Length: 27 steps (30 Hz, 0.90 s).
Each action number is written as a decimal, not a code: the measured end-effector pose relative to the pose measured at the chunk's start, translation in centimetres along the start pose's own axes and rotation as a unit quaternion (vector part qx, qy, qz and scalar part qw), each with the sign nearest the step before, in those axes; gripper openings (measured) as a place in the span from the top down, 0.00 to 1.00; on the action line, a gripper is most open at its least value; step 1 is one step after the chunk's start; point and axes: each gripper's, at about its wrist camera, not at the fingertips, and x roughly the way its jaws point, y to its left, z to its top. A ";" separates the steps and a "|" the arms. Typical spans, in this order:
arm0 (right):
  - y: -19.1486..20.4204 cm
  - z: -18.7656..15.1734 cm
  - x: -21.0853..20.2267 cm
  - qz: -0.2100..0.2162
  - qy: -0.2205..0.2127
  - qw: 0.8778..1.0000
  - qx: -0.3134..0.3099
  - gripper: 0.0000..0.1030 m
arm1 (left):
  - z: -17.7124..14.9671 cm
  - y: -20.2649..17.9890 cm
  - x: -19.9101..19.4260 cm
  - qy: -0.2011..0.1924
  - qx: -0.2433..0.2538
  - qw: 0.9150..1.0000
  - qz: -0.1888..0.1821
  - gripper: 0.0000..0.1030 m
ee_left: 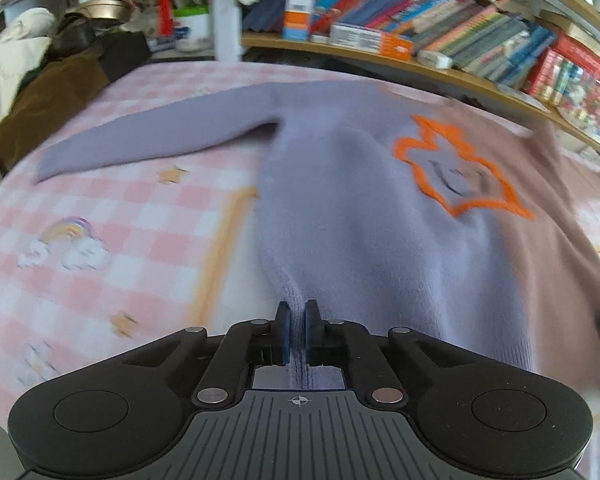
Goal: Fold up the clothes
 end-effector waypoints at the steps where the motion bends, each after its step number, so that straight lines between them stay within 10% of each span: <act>1: 1.7 -0.4 0.0 0.015 0.005 1.000 -0.014 0.89 | 0.2 1.1 0.1 -0.003 -0.004 1.000 0.005 0.95; 6: 5.4 -0.7 0.2 0.019 0.011 0.999 -0.042 0.89 | 1.0 4.6 0.5 -0.002 -0.006 1.000 0.004 0.95; 18: 0.0 1.3 0.6 -0.144 -0.021 0.987 0.069 0.89 | -0.5 0.0 -0.1 0.013 0.058 0.991 -0.122 0.95; 27: 5.4 -2.0 -1.1 -0.071 0.023 0.997 0.037 0.89 | 1.4 2.3 1.7 0.001 0.047 0.991 -0.122 0.95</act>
